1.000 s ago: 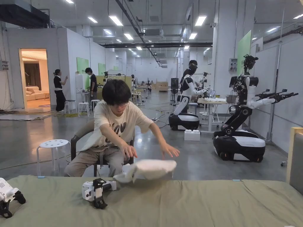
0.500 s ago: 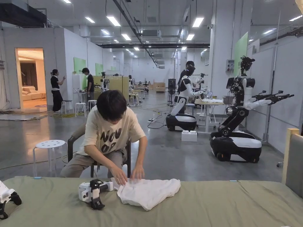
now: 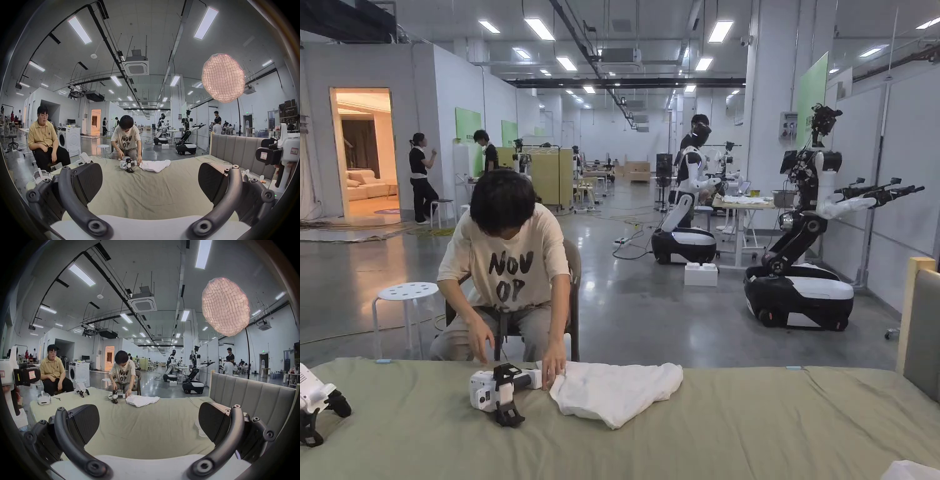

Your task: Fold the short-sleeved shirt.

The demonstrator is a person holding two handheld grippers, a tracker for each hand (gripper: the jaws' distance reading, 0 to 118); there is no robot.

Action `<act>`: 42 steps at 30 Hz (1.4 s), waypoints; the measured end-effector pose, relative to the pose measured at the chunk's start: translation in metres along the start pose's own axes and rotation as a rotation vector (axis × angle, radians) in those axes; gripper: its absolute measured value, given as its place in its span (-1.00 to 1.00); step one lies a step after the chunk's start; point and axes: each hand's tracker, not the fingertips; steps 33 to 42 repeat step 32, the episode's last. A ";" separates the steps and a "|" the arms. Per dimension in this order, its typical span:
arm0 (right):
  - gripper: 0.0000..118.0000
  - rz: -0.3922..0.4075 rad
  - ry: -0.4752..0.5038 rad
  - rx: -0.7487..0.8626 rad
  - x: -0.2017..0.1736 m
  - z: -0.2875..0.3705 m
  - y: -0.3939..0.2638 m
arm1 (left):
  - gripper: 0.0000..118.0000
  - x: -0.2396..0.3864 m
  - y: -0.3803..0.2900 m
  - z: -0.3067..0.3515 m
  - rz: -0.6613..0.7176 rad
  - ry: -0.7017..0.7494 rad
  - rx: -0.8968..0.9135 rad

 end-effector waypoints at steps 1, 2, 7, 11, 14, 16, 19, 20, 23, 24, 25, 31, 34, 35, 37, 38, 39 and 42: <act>1.00 -0.008 0.002 -0.004 0.001 -0.001 0.000 | 0.99 0.000 0.000 -0.001 -0.007 -0.004 0.003; 1.00 -0.017 0.002 -0.005 0.002 -0.003 -0.001 | 0.99 0.000 0.000 -0.001 -0.014 -0.006 0.003; 1.00 -0.036 0.007 -0.030 0.006 -0.012 -0.010 | 0.99 0.004 -0.009 -0.009 -0.024 -0.020 -0.014; 1.00 -0.057 0.002 -0.099 0.007 -0.019 -0.027 | 0.99 0.007 -0.029 -0.014 -0.026 -0.038 -0.063; 1.00 -0.062 -0.001 -0.132 0.006 -0.022 -0.040 | 0.99 0.011 -0.042 -0.018 -0.041 -0.056 -0.098; 1.00 -0.062 -0.003 -0.162 0.005 -0.025 -0.049 | 0.99 0.011 -0.051 -0.021 -0.038 -0.063 -0.134; 1.00 -0.087 0.007 -0.222 0.006 -0.035 -0.072 | 0.99 0.012 -0.072 -0.033 0.003 -0.070 -0.209; 1.00 -0.098 0.006 -0.269 0.006 -0.041 -0.084 | 0.99 0.013 -0.082 -0.039 0.015 -0.078 -0.248; 1.00 -0.068 -0.051 -0.416 0.003 -0.060 -0.121 | 0.99 0.014 -0.112 -0.057 0.006 -0.129 -0.344; 1.00 -0.062 -0.059 -0.450 0.002 -0.066 -0.135 | 0.99 0.014 -0.124 -0.064 0.004 -0.133 -0.371; 1.00 -0.056 -0.047 -0.484 0.002 -0.073 -0.146 | 0.99 0.014 -0.135 -0.072 0.013 -0.136 -0.401; 1.00 0.002 -0.022 -0.707 -0.002 -0.145 -0.215 | 0.99 0.019 -0.212 -0.160 0.067 -0.205 -0.611; 1.00 -0.006 -0.005 -0.724 -0.001 -0.163 -0.229 | 0.99 0.022 -0.226 -0.181 0.063 -0.213 -0.634; 1.00 -0.006 -0.005 -0.724 -0.001 -0.163 -0.229 | 0.99 0.022 -0.226 -0.181 0.063 -0.213 -0.634; 1.00 -0.006 -0.005 -0.724 -0.001 -0.163 -0.229 | 0.99 0.022 -0.226 -0.181 0.063 -0.213 -0.634; 1.00 -0.006 -0.005 -0.724 -0.001 -0.163 -0.229 | 0.99 0.022 -0.226 -0.181 0.063 -0.213 -0.634; 1.00 -0.006 -0.005 -0.724 -0.001 -0.163 -0.229 | 0.99 0.022 -0.226 -0.181 0.063 -0.213 -0.634; 1.00 -0.006 -0.005 -0.724 -0.001 -0.163 -0.229 | 0.99 0.022 -0.226 -0.181 0.063 -0.213 -0.634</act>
